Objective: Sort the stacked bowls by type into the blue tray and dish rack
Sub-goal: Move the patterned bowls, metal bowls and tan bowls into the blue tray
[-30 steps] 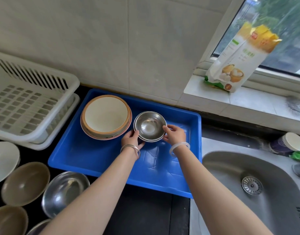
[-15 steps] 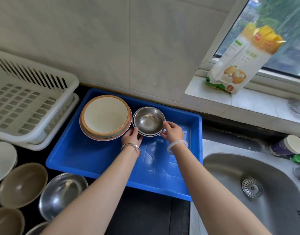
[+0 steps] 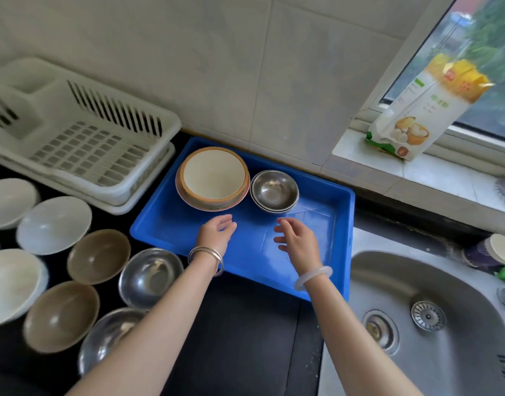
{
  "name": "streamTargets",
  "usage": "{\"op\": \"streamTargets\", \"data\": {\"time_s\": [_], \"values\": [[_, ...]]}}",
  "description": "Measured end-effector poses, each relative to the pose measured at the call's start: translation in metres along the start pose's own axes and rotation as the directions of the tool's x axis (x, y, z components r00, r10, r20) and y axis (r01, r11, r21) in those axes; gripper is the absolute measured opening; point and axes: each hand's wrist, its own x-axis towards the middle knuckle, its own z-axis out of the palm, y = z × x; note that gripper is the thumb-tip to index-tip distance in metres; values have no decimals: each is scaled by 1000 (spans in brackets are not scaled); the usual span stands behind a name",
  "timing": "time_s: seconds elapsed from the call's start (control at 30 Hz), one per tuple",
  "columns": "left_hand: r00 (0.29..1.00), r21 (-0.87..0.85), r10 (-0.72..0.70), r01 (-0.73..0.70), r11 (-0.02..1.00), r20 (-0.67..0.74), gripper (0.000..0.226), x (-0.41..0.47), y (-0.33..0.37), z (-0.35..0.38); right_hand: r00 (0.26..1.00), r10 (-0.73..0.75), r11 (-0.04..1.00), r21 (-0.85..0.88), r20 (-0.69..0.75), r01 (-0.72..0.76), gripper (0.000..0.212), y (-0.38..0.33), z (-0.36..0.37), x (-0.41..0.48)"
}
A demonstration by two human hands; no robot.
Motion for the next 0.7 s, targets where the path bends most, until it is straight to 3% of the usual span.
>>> {"op": "streamTargets", "data": {"time_s": [0.1, 0.27, 0.4, 0.5, 0.6, 0.7], "values": [[994, 105, 84, -76, 992, -76, 30, -33, -10, -41, 986, 19, 998, -57, 163, -10, 15, 7, 31, -33], [979, 39, 46, -39, 998, -199, 30, -81, -37, -95, 930, 125, 957, -289, 346, -21, 18, 34, 89, -63], [936, 61, 10, 12, 998, -351, 26, -115, -71, -132, 903, 196, 890, -456, 381, -1, 43, 47, 128, -70], [847, 90, -27, 88, 992, -531, 24, -131, -93, -155, 900, 237, 908, -413, 365, -72, 49, 47, 152, -68], [777, 169, -14, 155, 973, -629, 25, -139, -111, -170, 908, 253, 928, -350, 333, -130, 32, 45, 167, -65], [738, 110, -66, 187, 976, -672, 24, -141, -124, -177, 925, 240, 945, -288, 293, -154, 18, 43, 170, -68]]}}
